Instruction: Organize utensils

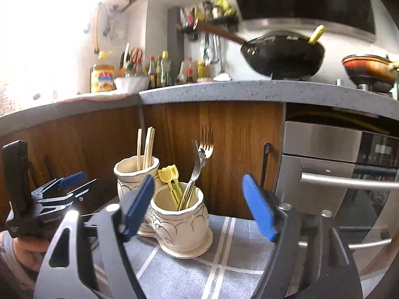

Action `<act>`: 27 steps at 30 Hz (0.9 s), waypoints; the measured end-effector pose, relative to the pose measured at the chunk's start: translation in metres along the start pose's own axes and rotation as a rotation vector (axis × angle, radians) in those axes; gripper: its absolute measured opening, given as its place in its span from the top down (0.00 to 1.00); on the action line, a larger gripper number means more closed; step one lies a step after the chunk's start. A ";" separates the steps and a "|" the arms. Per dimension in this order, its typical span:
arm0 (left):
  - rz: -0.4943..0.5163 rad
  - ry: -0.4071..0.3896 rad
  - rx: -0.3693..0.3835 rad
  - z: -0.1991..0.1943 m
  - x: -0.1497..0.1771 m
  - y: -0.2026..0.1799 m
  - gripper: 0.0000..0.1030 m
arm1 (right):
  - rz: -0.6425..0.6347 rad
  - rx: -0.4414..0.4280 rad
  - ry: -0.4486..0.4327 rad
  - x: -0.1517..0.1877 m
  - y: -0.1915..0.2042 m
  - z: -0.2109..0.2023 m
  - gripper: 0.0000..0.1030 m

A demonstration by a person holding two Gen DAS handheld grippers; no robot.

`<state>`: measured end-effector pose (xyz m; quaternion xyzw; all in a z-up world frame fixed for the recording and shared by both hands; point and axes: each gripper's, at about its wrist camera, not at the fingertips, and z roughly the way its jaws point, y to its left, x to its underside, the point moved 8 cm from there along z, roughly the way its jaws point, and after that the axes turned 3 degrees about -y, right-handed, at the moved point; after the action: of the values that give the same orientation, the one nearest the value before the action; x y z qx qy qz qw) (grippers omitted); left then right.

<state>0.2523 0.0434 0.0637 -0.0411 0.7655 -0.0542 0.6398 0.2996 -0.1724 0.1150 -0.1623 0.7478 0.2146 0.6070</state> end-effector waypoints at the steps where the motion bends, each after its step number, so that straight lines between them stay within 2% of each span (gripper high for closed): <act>1: 0.001 0.001 -0.002 -0.001 0.002 0.000 0.13 | 0.018 -0.002 -0.008 0.006 0.001 -0.003 0.23; 5: -0.005 0.004 -0.012 -0.004 0.010 0.000 0.11 | 0.050 -0.011 -0.036 0.021 0.005 -0.011 0.13; 7: 0.000 -0.004 -0.020 -0.008 0.011 0.000 0.11 | 0.045 0.005 -0.050 0.025 0.007 -0.015 0.05; 10: 0.009 -0.033 -0.035 -0.015 0.012 0.001 0.09 | 0.037 0.013 -0.052 0.032 0.010 -0.017 0.05; 15: 0.006 -0.012 -0.042 -0.016 0.019 0.003 0.08 | 0.009 0.006 -0.042 0.041 0.016 -0.015 0.05; 20: 0.004 -0.036 -0.051 -0.020 0.015 0.005 0.08 | -0.001 -0.015 -0.061 0.046 0.020 -0.016 0.05; 27: 0.040 -0.008 -0.057 -0.016 0.020 0.000 0.08 | -0.018 -0.019 -0.057 0.047 0.023 -0.015 0.05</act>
<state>0.2329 0.0408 0.0468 -0.0441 0.7650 -0.0191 0.6423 0.2655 -0.1592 0.0740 -0.1689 0.7265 0.2209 0.6284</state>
